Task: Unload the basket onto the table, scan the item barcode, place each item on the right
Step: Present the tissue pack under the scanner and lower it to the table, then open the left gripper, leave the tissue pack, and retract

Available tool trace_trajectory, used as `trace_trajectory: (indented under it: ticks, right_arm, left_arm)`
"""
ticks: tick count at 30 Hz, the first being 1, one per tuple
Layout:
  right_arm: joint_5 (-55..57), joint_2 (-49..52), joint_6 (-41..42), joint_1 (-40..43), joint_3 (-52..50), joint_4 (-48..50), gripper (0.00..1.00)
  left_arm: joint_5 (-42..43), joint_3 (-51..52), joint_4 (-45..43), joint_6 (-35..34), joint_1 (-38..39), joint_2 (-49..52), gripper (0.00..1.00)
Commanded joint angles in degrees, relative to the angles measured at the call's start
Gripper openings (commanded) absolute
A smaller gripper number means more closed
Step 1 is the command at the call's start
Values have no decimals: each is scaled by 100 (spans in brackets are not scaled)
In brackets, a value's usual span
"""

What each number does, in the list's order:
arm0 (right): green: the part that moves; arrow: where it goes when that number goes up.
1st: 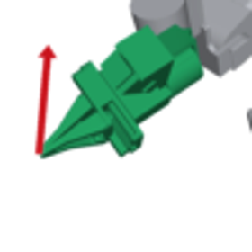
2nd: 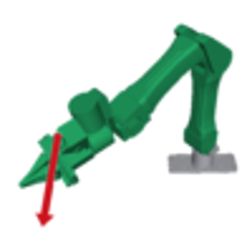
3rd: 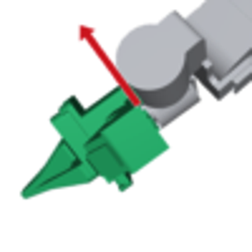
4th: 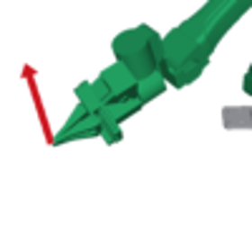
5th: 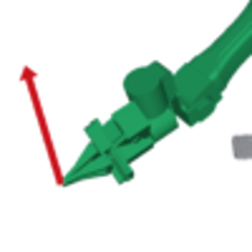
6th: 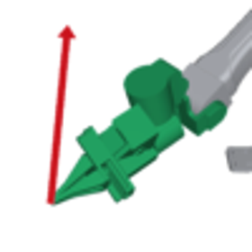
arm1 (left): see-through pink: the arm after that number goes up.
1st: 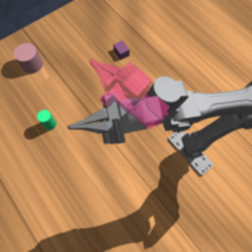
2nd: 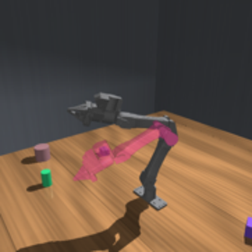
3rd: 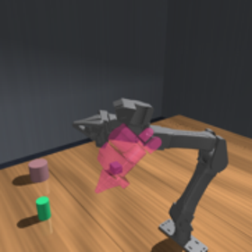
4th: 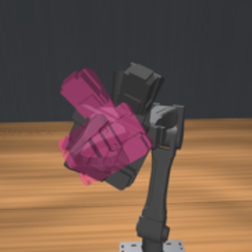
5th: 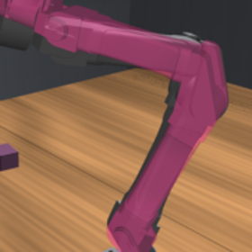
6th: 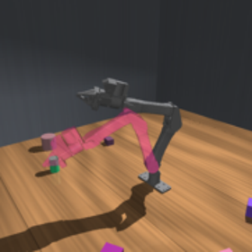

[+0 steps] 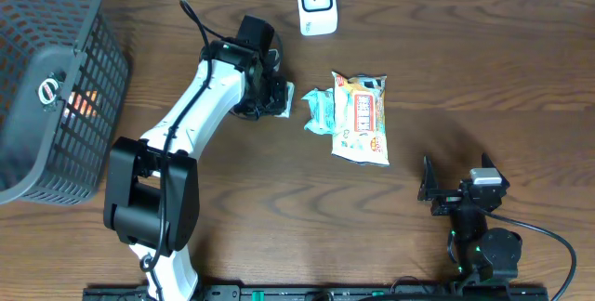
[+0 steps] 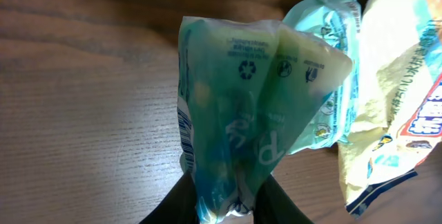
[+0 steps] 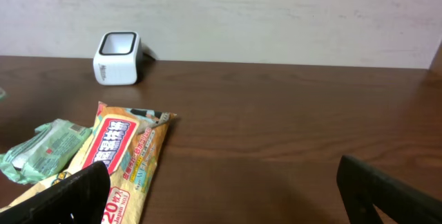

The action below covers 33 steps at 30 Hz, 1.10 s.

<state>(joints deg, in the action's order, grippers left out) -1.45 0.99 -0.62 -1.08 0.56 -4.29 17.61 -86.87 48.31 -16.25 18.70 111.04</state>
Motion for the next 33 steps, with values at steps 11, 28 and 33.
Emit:
trace_trajectory:
  ticks: [11, 28, 33]
  right_arm:
    - [44, -22, 15, -37, -20, -13, 99]
    - [44, -22, 13, -37, -20, -13, 99]
    - [44, -22, 15, -37, -20, -13, 99]
  left_arm:
    - [-76, 42, -136, -50, 304, 66, 74]
    - [-387, -387, -96, 374, -42, -1338, 76]
    - [-1220, -387, -199, 385, -175, -1978, 76]
